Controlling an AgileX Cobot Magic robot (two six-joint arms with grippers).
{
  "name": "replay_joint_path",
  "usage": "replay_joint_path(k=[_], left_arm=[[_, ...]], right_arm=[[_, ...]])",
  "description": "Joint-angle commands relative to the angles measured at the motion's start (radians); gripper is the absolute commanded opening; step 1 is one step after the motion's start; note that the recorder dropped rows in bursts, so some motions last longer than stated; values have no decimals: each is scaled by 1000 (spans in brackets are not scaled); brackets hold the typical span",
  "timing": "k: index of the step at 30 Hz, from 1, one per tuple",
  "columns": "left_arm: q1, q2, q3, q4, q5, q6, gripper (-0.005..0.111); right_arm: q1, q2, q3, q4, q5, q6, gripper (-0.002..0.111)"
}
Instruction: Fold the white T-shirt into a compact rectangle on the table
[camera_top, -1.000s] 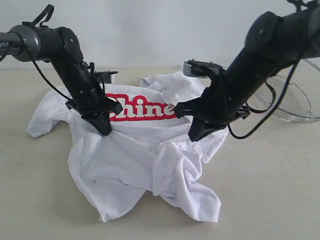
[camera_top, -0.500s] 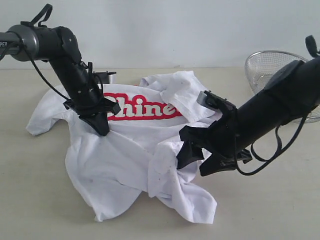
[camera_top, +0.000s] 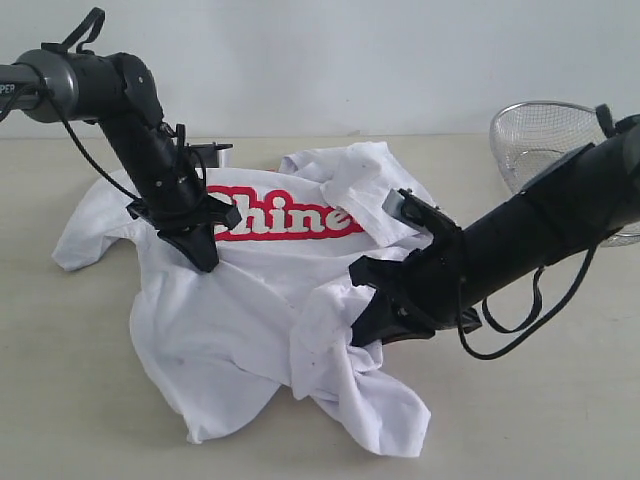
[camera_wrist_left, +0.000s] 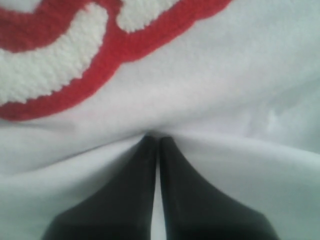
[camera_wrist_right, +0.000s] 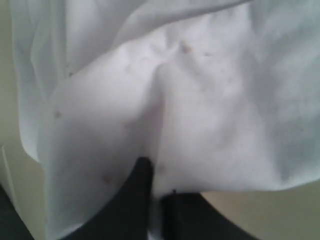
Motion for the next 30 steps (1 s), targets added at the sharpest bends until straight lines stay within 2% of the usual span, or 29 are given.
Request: replay_joint_path(k=[1,5,10,12,16,17,18,22,30], left_arm=[[8,21,8,87,9,-15,5],[8,21,8,102,10,-17,5],[8,21,8,101,4,-16,5],[8,21,8,101,4,-16,5],[8,21,8,101,4,-19,5],[8,21,8,101,4,-19,5],[8,21,8,101,4,-19,5],[8,21,8,101,4,-19,5],[8,21,8,101,8,-19,5]], right_arm=[[-26,-109,-2,-154,21,99,0],[-73,-179,-25,-354,50,238,0],[-90,-168,-41,-552,81,322,2],[-90,-164,-41,-618,70,355,14],[-90,-164,-41,-783,-7,531,62],[-90,-164,-41,-800,-16,546,69],[-90,-164,-41,-802,-16,549,69],[-90,-167,-41,-747,89,540,57],[-88,-306,83,-418,157,303,57]])
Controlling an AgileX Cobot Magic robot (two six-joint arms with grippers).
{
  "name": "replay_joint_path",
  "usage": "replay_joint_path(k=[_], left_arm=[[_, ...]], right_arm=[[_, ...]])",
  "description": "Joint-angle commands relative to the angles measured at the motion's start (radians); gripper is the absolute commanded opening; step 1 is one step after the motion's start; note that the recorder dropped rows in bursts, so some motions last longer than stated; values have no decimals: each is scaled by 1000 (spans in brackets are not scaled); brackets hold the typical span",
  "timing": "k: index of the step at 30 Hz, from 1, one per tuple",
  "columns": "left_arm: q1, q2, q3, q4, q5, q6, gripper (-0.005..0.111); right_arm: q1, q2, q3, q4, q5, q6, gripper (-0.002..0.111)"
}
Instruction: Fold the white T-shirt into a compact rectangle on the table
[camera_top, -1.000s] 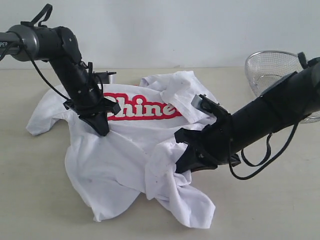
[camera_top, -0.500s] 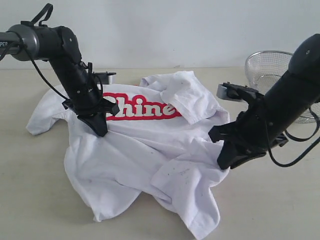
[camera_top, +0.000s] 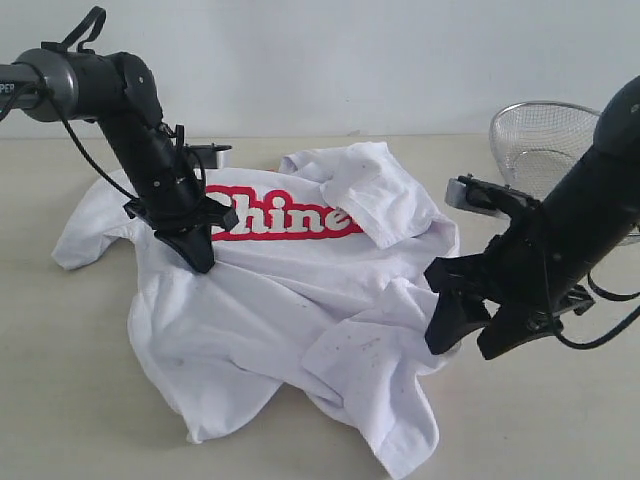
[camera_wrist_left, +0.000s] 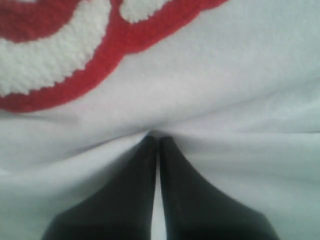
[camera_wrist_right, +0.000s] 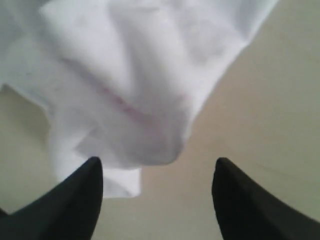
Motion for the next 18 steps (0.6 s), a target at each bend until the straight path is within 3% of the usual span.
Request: replay_joint_path(k=[1,6,12,18], left_arm=[[8,21,10,76,-3,-17,5],[8,21,10,68,-7,-17,5],[8,21,10,68,-7,-22,5],[8,21,10,56,1,-22,5]], right_arm=[[0,-95,88,180,31,-136,57],[83,-113,244,263,-189,-183,57],[220,-113,272,289,-350,-186,57],[227,-31,272,295,-410,-165,57]])
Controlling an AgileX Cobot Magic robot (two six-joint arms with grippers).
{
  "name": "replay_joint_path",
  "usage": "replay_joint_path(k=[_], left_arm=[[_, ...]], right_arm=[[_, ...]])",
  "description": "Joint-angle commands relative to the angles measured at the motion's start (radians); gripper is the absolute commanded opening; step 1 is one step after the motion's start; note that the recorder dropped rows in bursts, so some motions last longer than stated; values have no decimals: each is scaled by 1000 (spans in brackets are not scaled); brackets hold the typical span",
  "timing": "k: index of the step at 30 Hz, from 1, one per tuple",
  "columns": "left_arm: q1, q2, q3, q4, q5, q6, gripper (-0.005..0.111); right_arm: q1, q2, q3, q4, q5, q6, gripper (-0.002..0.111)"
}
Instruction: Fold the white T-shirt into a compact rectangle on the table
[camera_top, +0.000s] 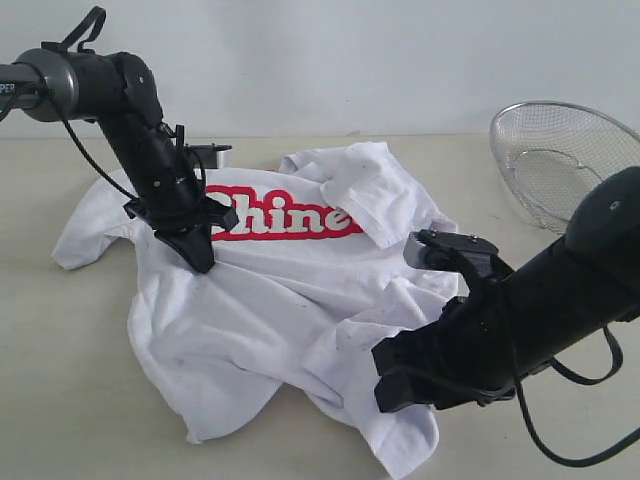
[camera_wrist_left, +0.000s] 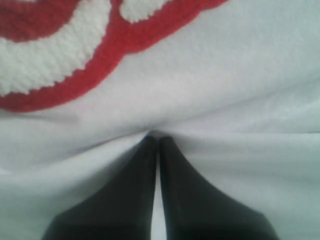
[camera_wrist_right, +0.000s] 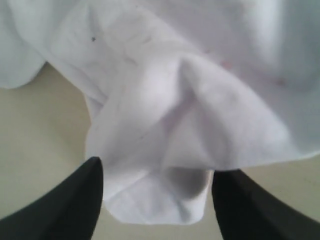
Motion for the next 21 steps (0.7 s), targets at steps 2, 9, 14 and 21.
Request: replay_joint_path(k=[2,9,14,21], left_arm=[[8,21,10,54,-1,-20,5],[8,21,10,54,-1,-20,5],[8,21,10,55,1,-20,5],[10,21,10,75,1,-20,5]], right_arm=[[6,86,3,39,-56,-18,57],[6,90,2,83,-30,-71,5],[3,29,2,-18,23,8,0],[3,-77,2,-369,123,301,0]])
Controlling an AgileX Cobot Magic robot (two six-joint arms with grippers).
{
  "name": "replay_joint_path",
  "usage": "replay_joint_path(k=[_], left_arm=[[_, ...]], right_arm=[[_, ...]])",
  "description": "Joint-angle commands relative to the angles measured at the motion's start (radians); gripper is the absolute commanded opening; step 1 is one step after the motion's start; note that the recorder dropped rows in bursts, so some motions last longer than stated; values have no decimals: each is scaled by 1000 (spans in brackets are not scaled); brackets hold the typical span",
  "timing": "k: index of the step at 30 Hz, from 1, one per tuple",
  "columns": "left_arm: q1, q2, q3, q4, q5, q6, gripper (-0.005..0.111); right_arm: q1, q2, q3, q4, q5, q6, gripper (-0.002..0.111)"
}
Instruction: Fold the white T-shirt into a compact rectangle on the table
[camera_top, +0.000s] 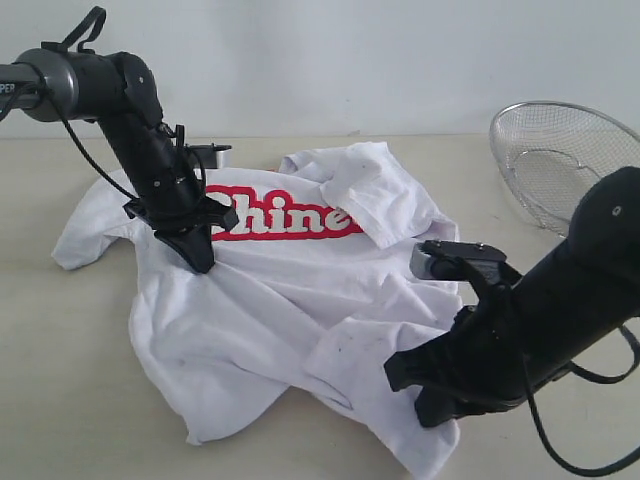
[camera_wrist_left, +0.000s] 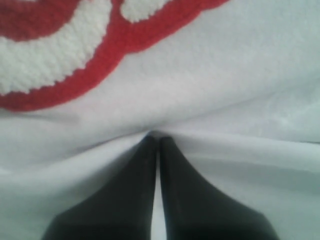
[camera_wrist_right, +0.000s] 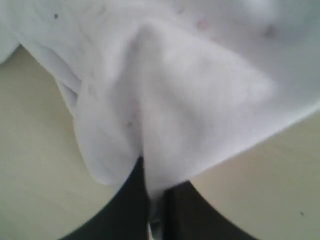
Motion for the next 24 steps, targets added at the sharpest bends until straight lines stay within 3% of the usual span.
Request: replay_joint_path(k=[1,7,13,21,23,24], left_arm=[[10,21,10,75,1,-16,5],[10,21,10,99,1,-16,5],[10,21,10,101,-1,-16,5],[10,21,10,101,-3,-16,5],[10,21,10,101,-3,-16,5],[10,21,10,101,-3,-16,5]], right_arm=[[0,-60,0,-219,103,165,0],[-8,-89,0,-291,182,191,0],[-102,-89,0,-490,266,319,2],[-160,-91,0,-513,269,354,49],[-160,-122,0,-381,236,254,50],[-160,-169,0,-183,217,123,50]])
